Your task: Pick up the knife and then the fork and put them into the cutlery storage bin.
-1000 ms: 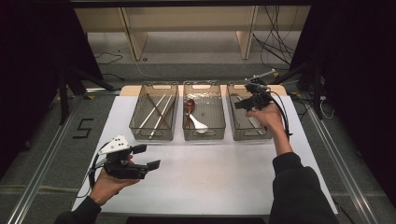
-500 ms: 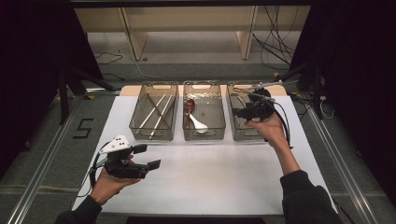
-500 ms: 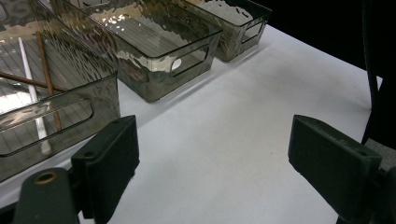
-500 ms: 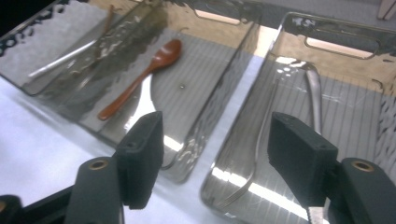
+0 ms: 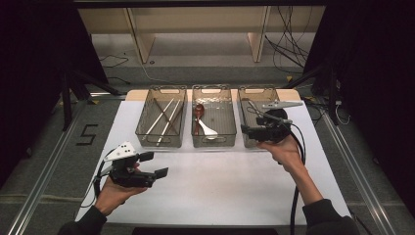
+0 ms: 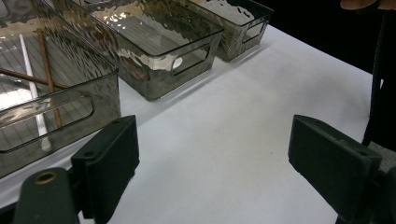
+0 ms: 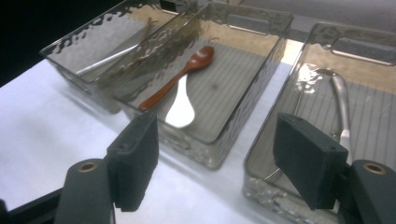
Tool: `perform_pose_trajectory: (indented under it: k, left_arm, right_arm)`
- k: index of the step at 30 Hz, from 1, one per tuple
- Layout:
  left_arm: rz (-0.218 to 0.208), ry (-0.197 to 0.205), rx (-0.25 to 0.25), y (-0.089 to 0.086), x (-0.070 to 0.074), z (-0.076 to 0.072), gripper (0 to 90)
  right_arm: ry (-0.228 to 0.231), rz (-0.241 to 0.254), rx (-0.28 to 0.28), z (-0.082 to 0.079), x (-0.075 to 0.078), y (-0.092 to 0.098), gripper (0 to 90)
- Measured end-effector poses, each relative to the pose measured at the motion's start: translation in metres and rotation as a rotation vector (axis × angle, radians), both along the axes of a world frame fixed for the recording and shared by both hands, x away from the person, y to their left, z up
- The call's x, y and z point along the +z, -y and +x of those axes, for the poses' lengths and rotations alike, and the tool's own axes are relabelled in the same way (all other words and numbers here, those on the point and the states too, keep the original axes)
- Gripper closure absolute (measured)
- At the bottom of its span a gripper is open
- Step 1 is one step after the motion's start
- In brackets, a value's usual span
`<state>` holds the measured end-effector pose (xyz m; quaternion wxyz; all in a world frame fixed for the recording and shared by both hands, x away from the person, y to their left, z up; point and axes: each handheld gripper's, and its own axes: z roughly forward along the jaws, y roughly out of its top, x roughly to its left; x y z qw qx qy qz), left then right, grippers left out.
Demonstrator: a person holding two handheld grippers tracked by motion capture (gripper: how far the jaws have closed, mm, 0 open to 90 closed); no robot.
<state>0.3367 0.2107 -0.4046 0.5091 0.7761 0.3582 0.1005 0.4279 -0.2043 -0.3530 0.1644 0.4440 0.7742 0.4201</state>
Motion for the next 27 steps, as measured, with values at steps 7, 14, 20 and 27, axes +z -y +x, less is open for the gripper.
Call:
perform_pose_trajectory:
  k: [7,14,20,27]
  left_arm:
    - [-0.009,-0.003,0.001,-0.002,0.0,-0.001,15.9]
    - [-0.009,-0.002,-0.001,-0.002,0.0,-0.001,15.9]
    - [-0.005,-0.003,-0.006,-0.001,0.0,-0.001,15.9]
    - [-0.031,-0.016,-0.009,-0.002,0.002,-0.001,15.8]
  right_arm:
    - [0.018,0.016,0.011,-0.021,-0.007,0.001,32.2]
    - [0.031,0.009,0.019,-0.034,-0.014,-0.001,29.8]
    - [0.05,0.022,0.017,-0.044,-0.022,0.001,28.0]
    - [0.067,0.041,0.017,-0.059,-0.027,0.005,27.4]
